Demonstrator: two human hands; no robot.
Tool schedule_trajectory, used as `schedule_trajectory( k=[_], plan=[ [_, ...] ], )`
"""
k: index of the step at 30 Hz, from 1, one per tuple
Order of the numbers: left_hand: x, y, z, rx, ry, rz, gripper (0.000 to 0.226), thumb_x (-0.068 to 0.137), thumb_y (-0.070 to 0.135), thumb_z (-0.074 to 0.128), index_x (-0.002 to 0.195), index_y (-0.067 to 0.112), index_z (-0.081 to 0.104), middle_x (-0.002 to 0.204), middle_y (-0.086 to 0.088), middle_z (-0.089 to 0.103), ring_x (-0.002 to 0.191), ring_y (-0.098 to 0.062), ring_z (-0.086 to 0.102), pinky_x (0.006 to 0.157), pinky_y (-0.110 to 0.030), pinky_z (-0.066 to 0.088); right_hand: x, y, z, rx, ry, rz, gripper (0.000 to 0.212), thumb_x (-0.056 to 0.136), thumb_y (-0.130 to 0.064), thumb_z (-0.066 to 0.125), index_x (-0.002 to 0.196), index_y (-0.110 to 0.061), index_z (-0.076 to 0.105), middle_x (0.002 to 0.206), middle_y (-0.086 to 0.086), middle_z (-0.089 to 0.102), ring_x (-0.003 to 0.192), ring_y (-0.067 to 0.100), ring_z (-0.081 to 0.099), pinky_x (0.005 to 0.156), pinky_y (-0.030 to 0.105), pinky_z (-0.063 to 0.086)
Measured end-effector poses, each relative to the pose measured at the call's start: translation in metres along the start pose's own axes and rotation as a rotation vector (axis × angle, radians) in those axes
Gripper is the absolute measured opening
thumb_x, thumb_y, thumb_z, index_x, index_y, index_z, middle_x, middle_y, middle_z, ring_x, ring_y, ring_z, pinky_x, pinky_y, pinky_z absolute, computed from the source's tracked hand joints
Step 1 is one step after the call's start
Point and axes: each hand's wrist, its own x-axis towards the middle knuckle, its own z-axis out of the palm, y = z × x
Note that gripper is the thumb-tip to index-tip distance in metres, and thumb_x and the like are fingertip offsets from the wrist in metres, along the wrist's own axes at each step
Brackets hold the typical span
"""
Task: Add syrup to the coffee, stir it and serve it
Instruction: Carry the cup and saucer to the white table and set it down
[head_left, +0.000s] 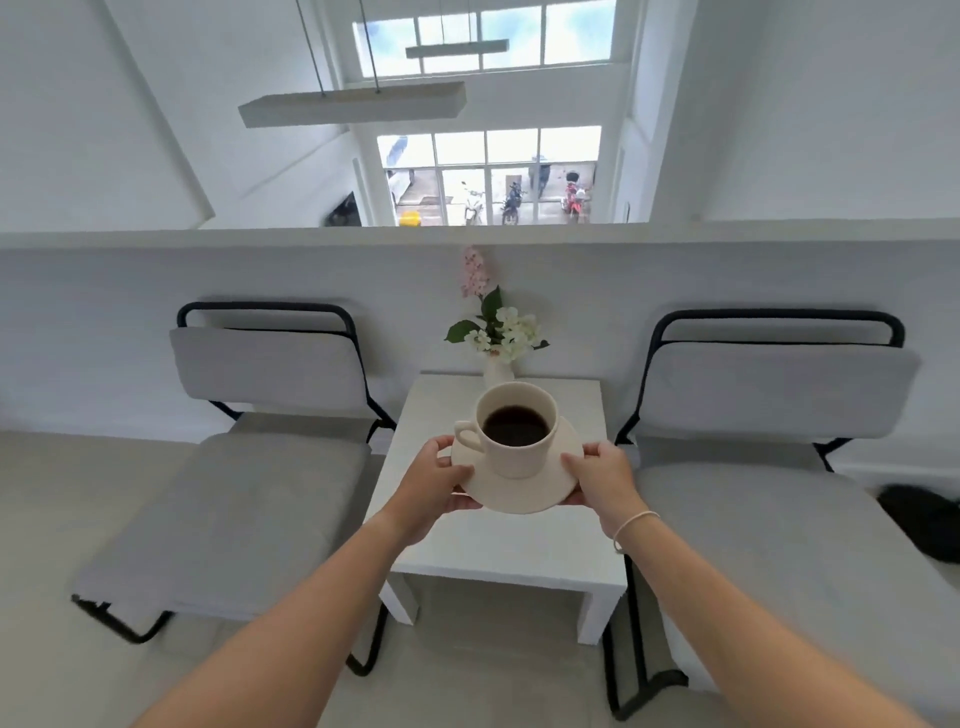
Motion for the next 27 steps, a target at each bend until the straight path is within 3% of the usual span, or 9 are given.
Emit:
schedule_trajectory(
  k=[5,9,16,27],
  plan=[
    [0.055,-0.005,-0.022,0.024,-0.089,-0.051,0.044,0.090,-0.001,0.050,0.128,0.018,0.039,0.118,-0.017,0.059,0.097,-0.029,0.063,0.067,-0.034,0.058,0.038,0.018,0.026,-0.032,0.107,0.034,0.004,0.087,-0.007,0.055,0.089,-0.009,0.053,0.101,0.016,0.061,0.094,0.034,0.062,0.056,0.037,0.058],
    [0.092,-0.024,-0.036,0.039,-0.115,-0.105,0.046,0.090,-0.001,0.050,0.129,0.020,0.040,0.118,-0.015,0.059,0.100,-0.030,0.063,0.069,-0.036,0.059,0.069,0.044,0.041,-0.030,0.152,0.086,0.011,0.086,-0.007,0.056,0.097,-0.007,0.054,0.105,0.017,0.062,0.097,0.035,0.061,0.060,0.040,0.059],
    [0.147,-0.081,-0.052,0.054,-0.065,-0.210,0.046,0.090,-0.003,0.048,0.129,0.019,0.040,0.118,-0.016,0.060,0.094,-0.027,0.064,0.065,-0.034,0.060,0.122,0.107,0.063,-0.049,0.157,0.187,0.022,0.084,-0.009,0.055,0.104,-0.003,0.055,0.105,0.015,0.063,0.096,0.030,0.061,0.048,0.030,0.057],
    [0.231,-0.205,-0.070,0.096,0.031,-0.303,0.047,0.089,-0.003,0.050,0.130,0.018,0.044,0.115,-0.014,0.060,0.100,-0.029,0.061,0.066,-0.038,0.059,0.206,0.239,0.083,0.010,0.159,0.305,0.011,0.085,-0.006,0.054,0.094,-0.012,0.051,0.083,0.000,0.059,0.089,0.028,0.060,0.043,0.028,0.056]
  ],
)
